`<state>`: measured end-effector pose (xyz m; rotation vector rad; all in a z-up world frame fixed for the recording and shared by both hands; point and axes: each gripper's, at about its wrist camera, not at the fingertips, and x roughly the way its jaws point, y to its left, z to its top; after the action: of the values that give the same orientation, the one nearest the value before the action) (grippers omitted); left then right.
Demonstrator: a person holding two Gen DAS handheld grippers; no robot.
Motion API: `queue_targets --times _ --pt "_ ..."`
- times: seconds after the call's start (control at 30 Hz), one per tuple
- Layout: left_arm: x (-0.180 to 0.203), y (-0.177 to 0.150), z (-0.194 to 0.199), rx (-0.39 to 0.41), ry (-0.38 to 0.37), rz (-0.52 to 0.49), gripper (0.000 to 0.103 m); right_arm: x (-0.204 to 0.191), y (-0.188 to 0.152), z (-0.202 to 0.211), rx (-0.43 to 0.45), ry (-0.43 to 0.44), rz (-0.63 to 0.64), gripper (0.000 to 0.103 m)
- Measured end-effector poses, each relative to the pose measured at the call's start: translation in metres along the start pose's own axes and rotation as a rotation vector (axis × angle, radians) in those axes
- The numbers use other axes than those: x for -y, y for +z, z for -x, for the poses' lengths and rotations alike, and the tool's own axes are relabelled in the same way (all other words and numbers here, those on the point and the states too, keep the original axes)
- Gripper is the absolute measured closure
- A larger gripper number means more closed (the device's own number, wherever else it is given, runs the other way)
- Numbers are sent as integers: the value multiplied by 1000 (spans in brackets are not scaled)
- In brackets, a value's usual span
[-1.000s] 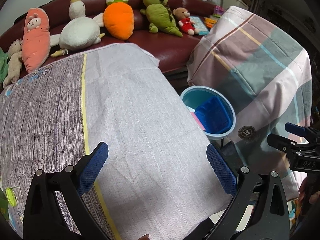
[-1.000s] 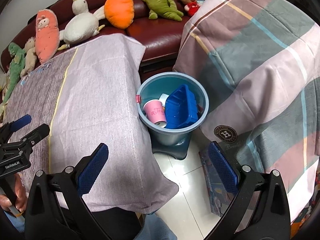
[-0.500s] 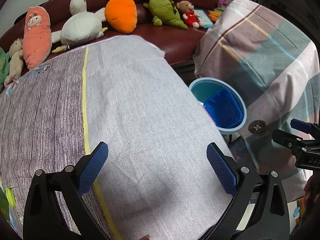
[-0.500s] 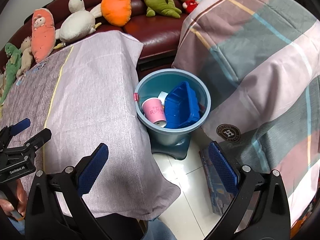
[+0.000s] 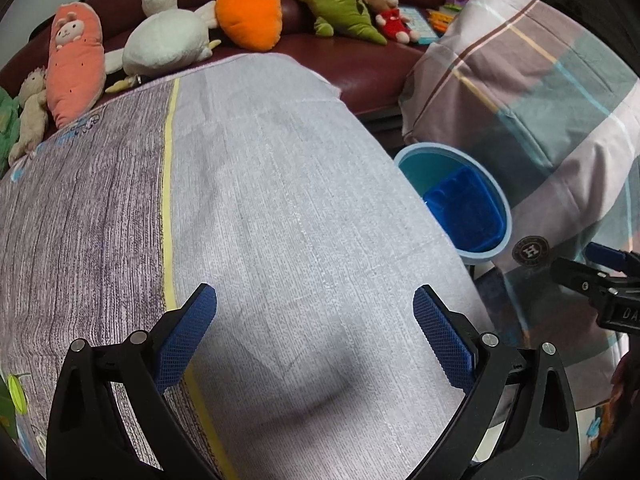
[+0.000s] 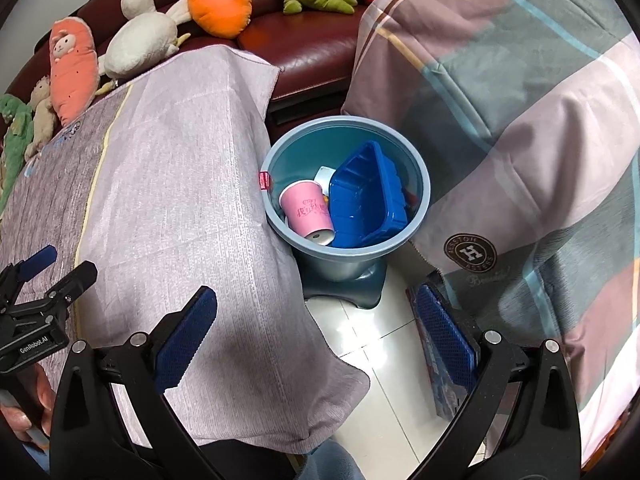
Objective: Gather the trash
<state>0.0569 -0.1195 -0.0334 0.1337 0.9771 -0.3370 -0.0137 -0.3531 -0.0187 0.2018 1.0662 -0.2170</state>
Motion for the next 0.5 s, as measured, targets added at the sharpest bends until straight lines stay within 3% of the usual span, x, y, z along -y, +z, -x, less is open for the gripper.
queue_targets --times 0.5 --pt "3 9 -9 5 35 -8 4 7 14 -13 -17 -2 -28 7"
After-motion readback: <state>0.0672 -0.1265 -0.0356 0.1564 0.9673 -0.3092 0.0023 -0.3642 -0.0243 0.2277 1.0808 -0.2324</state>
